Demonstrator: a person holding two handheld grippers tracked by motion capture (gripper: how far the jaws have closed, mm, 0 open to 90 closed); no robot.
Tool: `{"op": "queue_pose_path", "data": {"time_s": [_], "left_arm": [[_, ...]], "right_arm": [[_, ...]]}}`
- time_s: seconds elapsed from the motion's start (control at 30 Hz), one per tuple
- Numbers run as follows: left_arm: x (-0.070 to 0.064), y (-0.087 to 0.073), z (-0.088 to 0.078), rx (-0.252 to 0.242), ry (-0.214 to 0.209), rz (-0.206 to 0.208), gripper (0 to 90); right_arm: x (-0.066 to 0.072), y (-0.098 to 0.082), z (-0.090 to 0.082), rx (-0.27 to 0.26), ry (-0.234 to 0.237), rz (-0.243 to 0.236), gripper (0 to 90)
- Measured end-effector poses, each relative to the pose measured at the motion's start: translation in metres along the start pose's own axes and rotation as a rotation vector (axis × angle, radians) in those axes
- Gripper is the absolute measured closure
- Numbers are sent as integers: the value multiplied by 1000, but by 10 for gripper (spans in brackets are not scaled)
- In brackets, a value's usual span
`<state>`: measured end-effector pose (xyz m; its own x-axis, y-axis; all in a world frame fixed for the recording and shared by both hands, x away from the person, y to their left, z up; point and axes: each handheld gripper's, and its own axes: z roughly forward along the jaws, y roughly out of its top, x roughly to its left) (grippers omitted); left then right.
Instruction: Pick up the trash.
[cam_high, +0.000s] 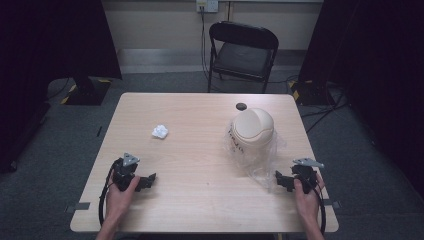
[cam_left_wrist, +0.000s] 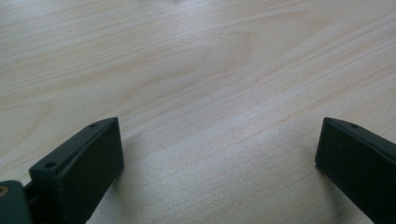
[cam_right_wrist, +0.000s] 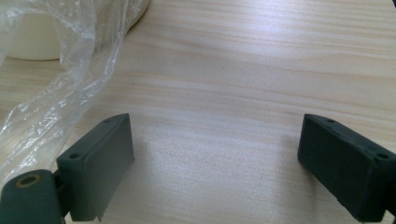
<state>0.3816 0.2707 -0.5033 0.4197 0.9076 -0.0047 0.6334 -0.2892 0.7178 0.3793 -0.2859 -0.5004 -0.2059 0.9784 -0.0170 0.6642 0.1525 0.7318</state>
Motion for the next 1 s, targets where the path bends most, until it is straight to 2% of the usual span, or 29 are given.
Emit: {"op": "queue_pose_path", "data": {"time_s": [0.2,0.23,0.27,0.33,0.37,0.4,0.43,0.47,0.5,0.57,0.6,0.63,0.73,0.77,0.93,1.0], "left_arm": [[1,0,-2,8,-2,6,19],[1,0,-3,7,4,-9,34],[1,1,-4,8,12,-6,63],[-1,4,-7,-15,20,-18,213],[-1,4,-7,-15,20,-18,225],[-2,7,-10,-26,29,-5,159],[-3,10,-12,-49,18,-12,135],[-3,10,-12,-49,18,-12,182],[-3,14,-14,-59,10,-17,182],[-7,23,-19,-99,-48,-28,156],[-7,23,-19,-99,-48,-28,165],[-10,30,-21,-138,-113,-40,168],[-17,38,-21,-154,-136,-50,171],[-26,50,-19,-157,-190,-22,174],[-50,80,-12,-181,-267,30,183],[-60,93,-10,-203,-284,67,183]], "right_arm": [[0,0,0,1,0,1,95],[0,0,0,0,0,0,95],[0,0,0,0,0,0,95],[0,0,0,0,0,0,95],[0,0,0,0,0,0,95],[0,0,0,0,0,0,95],[0,0,0,0,0,0,95],[0,0,0,0,1,-1,95],[0,0,0,0,1,-1,95],[0,0,0,0,1,-1,95],[0,0,0,0,1,-1,95],[0,0,0,0,0,-1,95],[0,0,0,0,0,-1,95],[0,0,0,0,1,-1,95],[0,0,0,0,1,-1,93],[0,0,0,0,4,-1,91]]}}
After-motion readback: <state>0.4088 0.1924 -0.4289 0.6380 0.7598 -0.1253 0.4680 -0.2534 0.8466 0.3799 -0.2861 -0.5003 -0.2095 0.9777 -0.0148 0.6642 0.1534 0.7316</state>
